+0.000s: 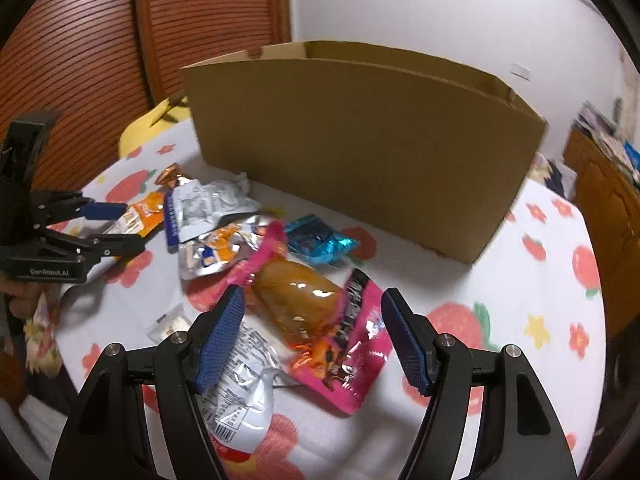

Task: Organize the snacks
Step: 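Grasp the orange-and-white pouch with the left tool while the right tool grasps the pink sausage snack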

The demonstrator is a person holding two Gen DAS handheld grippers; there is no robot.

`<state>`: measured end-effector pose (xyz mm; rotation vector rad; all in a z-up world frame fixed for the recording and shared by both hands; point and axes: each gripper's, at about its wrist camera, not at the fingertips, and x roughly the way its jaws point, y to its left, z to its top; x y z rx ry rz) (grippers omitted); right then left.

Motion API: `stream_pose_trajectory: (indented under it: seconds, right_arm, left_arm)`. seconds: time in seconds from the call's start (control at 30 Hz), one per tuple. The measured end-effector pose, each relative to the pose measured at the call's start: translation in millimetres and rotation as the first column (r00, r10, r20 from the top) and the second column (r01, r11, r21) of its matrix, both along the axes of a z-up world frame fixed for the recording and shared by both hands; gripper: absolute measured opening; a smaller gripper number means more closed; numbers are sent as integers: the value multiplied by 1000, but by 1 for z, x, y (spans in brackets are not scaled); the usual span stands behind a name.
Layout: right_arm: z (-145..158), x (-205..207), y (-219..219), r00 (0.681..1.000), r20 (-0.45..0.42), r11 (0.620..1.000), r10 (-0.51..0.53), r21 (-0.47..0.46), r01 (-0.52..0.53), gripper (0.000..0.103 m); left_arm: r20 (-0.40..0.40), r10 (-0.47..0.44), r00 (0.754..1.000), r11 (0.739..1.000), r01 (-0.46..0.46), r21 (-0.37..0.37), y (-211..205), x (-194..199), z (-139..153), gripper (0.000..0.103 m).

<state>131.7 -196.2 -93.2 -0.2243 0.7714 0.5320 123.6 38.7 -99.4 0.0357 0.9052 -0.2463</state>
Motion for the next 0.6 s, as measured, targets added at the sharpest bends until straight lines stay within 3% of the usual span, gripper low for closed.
stream_pose_trajectory:
  seconds: [0.27,0.5,0.6]
  right_arm:
    - [-3,16,28,981,-75,967,182,-165,-192,72]
    - [-18,28,33,968,-139,939,210,-246,-239,72]
    - [-19,37,33,967,-160,945,198,-232,-232,66]
  left_arm:
    - [32,8,999,999,-6,-52,9,-5,5,58]
    - [56,19,998,997,-15,-74,12,-9,8,58]
    - [76,25,997,996,-19,-84,14,-12,12,58]
